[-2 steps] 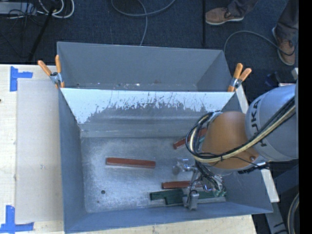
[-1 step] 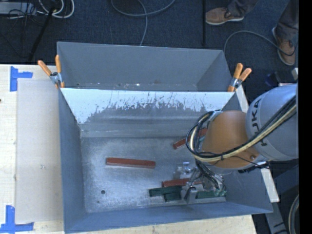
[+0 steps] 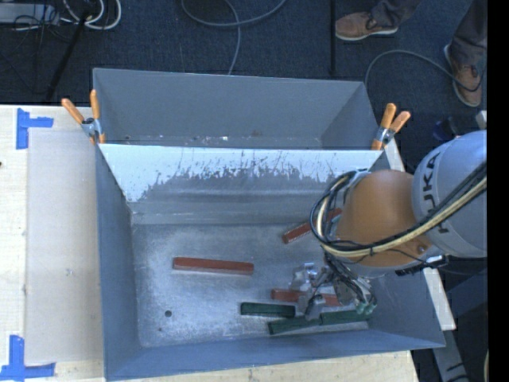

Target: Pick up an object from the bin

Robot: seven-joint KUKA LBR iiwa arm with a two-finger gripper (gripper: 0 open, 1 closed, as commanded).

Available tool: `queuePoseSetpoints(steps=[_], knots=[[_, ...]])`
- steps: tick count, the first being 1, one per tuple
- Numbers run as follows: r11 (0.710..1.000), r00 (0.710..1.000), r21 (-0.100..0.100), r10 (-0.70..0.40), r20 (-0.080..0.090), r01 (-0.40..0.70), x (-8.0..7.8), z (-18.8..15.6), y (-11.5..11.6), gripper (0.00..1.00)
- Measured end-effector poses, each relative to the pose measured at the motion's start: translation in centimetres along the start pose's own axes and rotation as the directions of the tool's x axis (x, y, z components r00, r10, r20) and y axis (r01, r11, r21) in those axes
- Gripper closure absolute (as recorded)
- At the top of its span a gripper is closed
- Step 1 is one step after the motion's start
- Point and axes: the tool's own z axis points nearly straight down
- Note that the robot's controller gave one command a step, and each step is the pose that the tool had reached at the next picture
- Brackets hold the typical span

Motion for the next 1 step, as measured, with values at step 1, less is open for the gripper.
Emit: queuePoseSetpoints(steps=[1], knots=[[1.000,1.000,0.000,0.000,0.003,0.000,-0.16,-5.87,0.02,1.00]])
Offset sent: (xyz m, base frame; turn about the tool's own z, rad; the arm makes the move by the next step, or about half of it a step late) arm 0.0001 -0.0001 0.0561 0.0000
